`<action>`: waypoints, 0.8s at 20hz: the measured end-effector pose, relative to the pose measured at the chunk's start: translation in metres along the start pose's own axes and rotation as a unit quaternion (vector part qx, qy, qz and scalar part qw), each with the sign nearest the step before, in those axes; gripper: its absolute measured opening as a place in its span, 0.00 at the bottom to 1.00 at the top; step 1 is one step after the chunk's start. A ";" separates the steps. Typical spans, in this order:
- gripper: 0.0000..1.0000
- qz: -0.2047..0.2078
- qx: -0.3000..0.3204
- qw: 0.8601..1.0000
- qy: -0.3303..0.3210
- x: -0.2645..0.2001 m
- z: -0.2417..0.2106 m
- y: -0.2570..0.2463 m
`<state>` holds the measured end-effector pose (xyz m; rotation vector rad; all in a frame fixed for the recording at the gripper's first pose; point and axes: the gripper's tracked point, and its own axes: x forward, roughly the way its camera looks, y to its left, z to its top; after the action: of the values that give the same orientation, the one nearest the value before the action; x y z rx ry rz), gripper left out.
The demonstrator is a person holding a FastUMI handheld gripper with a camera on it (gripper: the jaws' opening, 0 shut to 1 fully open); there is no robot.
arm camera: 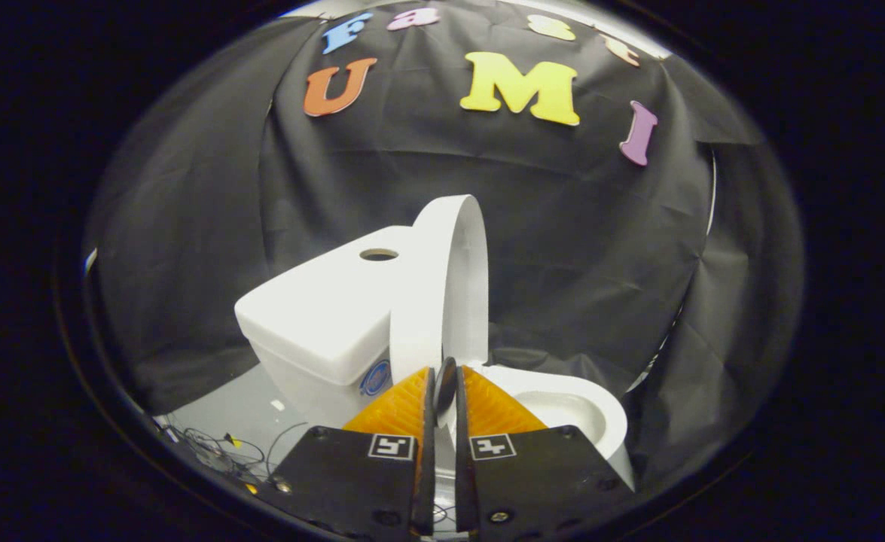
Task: Open the toilet lid.
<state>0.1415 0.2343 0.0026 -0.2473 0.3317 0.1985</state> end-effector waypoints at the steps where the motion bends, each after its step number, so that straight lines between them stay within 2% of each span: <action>1: 0.22 0.030 0.006 0.999 -0.011 -0.006 0.000 0.005; 2: 0.34 0.038 0.012 0.999 -0.027 -0.013 0.004 0.002; 5: 0.71 0.010 0.006 0.995 -0.101 -0.054 0.019 -0.031; 6: 0.84 0.014 0.007 0.992 -0.124 -0.071 0.021 -0.037; 7: 0.85 0.020 0.010 0.990 -0.142 -0.085 0.018 -0.042; 10: 1.00 0.004 0.027 0.984 -0.175 -0.128 -0.002 -0.083; 16: 1.00 -0.047 0.083 0.977 -0.192 -0.177 -0.048 -0.167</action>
<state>0.0022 0.0354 0.0539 -0.0547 -0.0484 0.1205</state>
